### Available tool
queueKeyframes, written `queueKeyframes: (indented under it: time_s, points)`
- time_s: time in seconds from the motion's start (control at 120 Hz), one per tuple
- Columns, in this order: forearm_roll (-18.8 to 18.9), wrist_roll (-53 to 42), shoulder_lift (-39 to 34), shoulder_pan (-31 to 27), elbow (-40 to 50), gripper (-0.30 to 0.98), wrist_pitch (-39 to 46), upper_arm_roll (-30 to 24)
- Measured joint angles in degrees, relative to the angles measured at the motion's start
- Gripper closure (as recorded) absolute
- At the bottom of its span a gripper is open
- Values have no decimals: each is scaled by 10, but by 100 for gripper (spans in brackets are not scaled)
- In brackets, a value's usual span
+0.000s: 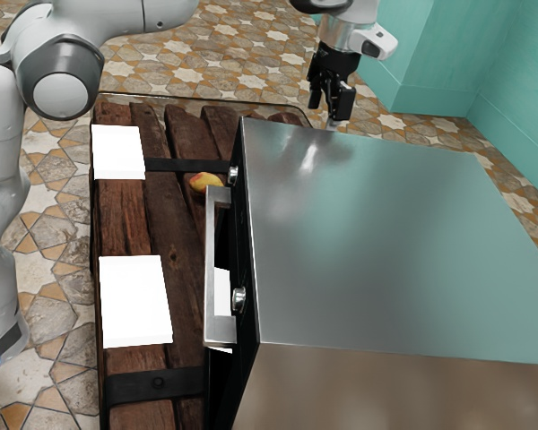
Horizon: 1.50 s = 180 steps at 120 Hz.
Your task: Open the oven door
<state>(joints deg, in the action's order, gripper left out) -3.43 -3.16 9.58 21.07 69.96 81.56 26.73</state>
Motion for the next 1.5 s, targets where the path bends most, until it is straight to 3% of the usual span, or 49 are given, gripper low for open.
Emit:
queueKeyframes:
  time_s: [0.208, 0.317, 0.433, 0.467, 0.508, 0.575, 0.608, 0.65, 0.7, 0.75, 0.892, 0.975, 1.058, 1.275, 1.5]
  points:
    - [0, 0, -1, 0, -2, 0, -1, 0]
    - [1, 0, -14, 0, -62, 0, -14, 3]
    - [12, 0, -91, 13, -127, 0, -27, -1]
    - [40, -7, -128, -18, -132, 0, -27, -44]
    - [96, -38, -163, -96, -136, 0, -17, -172]
    - [177, -92, -185, -27, -137, 0, -7, -375]
    - [205, -116, -189, -2, -136, 0, -4, -450]
    - [231, -145, -202, 6, -131, 0, -9, -520]
    - [242, -176, -256, 6, -62, 0, -9, -557]
    - [228, -205, -355, 12, 82, 0, 21, -544]
    - [202, -275, -557, 125, 412, 0, 153, -453]
    - [198, -309, -641, 145, 520, 0, 226, -480]
    - [196, -340, -681, 143, 605, 0, 296, -499]
    - [203, -406, -640, 111, 680, 0, 466, -498]
    - [206, -454, -630, 106, 703, 0, 518, -471]
